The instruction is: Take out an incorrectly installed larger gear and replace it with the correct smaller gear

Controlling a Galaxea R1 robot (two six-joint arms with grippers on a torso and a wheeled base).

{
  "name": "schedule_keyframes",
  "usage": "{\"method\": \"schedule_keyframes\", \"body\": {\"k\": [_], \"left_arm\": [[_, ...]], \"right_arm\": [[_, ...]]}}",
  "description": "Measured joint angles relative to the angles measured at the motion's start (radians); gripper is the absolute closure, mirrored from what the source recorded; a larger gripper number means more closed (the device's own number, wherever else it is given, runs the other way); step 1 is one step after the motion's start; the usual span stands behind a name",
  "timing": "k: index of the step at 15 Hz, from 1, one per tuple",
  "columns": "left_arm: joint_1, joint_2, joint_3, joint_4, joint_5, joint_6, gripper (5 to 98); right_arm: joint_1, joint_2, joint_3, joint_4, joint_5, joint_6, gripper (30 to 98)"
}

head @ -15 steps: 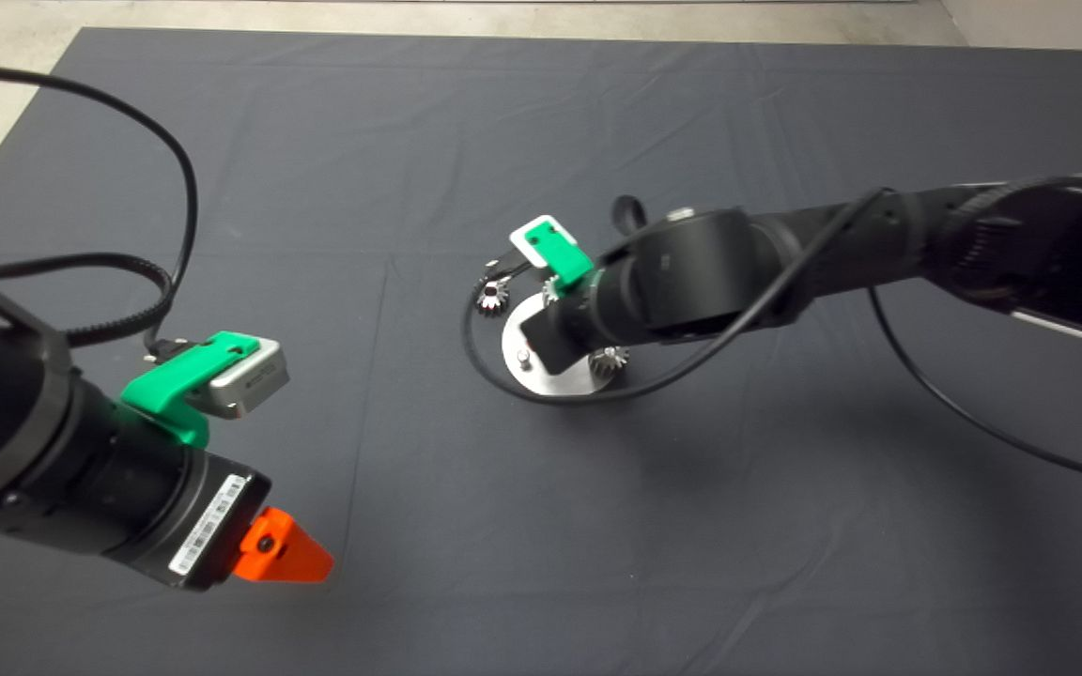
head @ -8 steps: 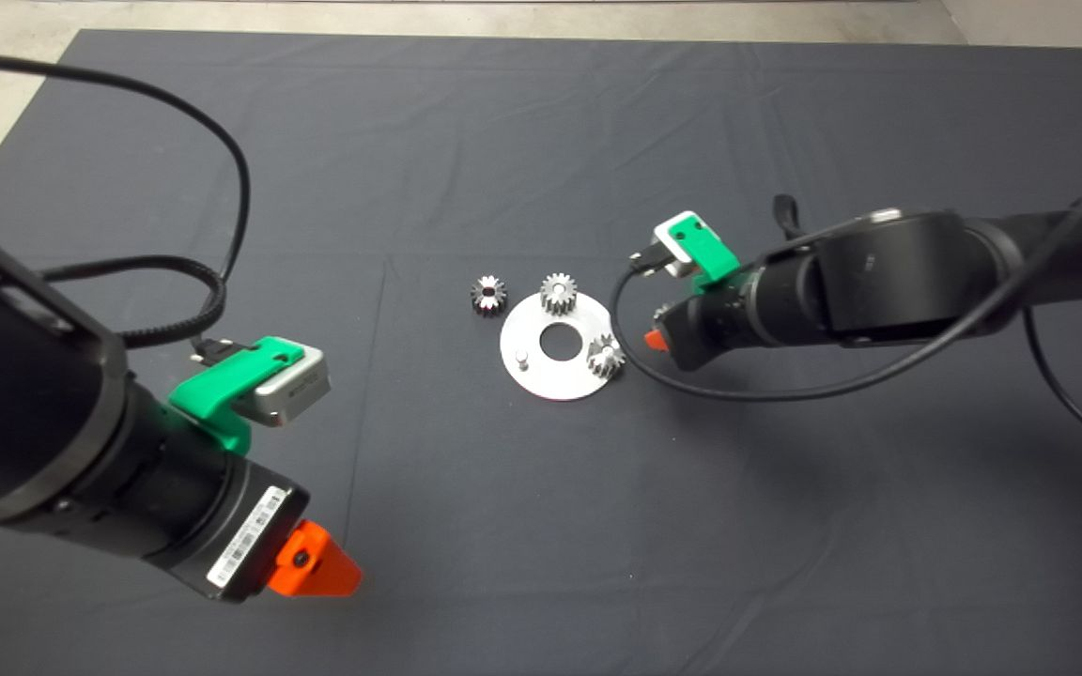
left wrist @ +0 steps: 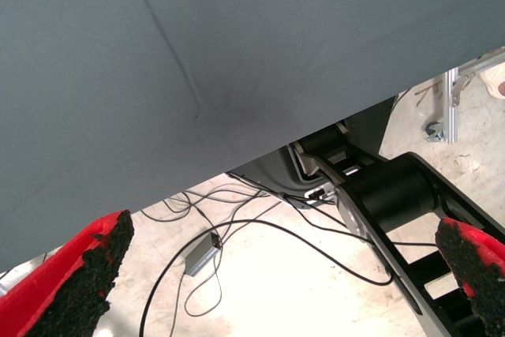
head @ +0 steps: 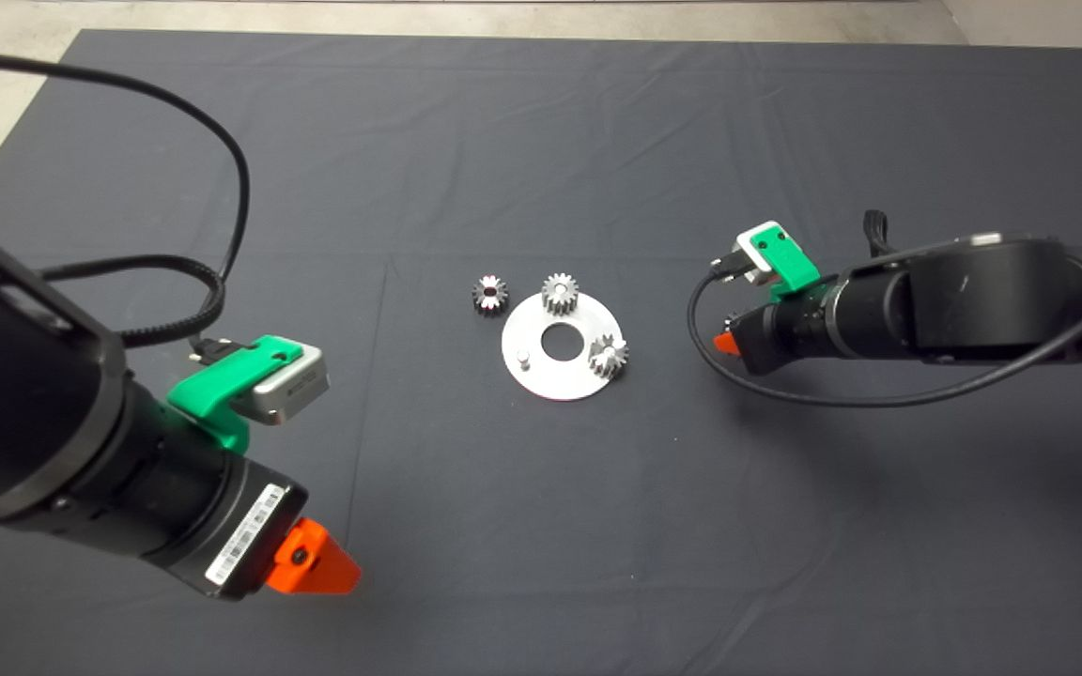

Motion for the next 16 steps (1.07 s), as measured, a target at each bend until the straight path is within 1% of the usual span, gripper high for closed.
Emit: {"method": "schedule_keyframes", "body": {"k": [4, 6, 9, 11, 12, 16], "left_arm": [[0.0, 0.001, 0.0, 0.0, -0.003, 0.0, 5.3], [0.0, 0.0, 0.0, 0.0, -0.01, 0.0, 5.3], [0.0, -0.003, 0.0, 0.0, -0.01, 0.0, 5.3], [0.0, -0.003, 0.0, 0.0, -0.02, 0.0, 5.3], [0.0, -0.003, 0.0, 0.0, -0.029, 0.0, 5.3], [0.0, -0.003, 0.0, 0.0, -0.042, 0.0, 5.3]], "right_arm": [[-0.08, -0.026, 0.0, -0.139, -0.006, -0.001, 78.4], [-0.108, -0.032, 0.0, -0.175, 0.001, 0.0, 78.4], [-0.109, -0.057, 0.0, -0.199, 0.0, 0.001, 78.4], [-0.117, -0.064, 0.0, -0.23, -0.001, 0.005, 78.2], [-0.12, -0.064, 0.0, -0.23, -0.001, 0.005, 78.1], [-0.12, -0.072, 0.0, -0.232, 0.0, 0.005, 78.1]]}}
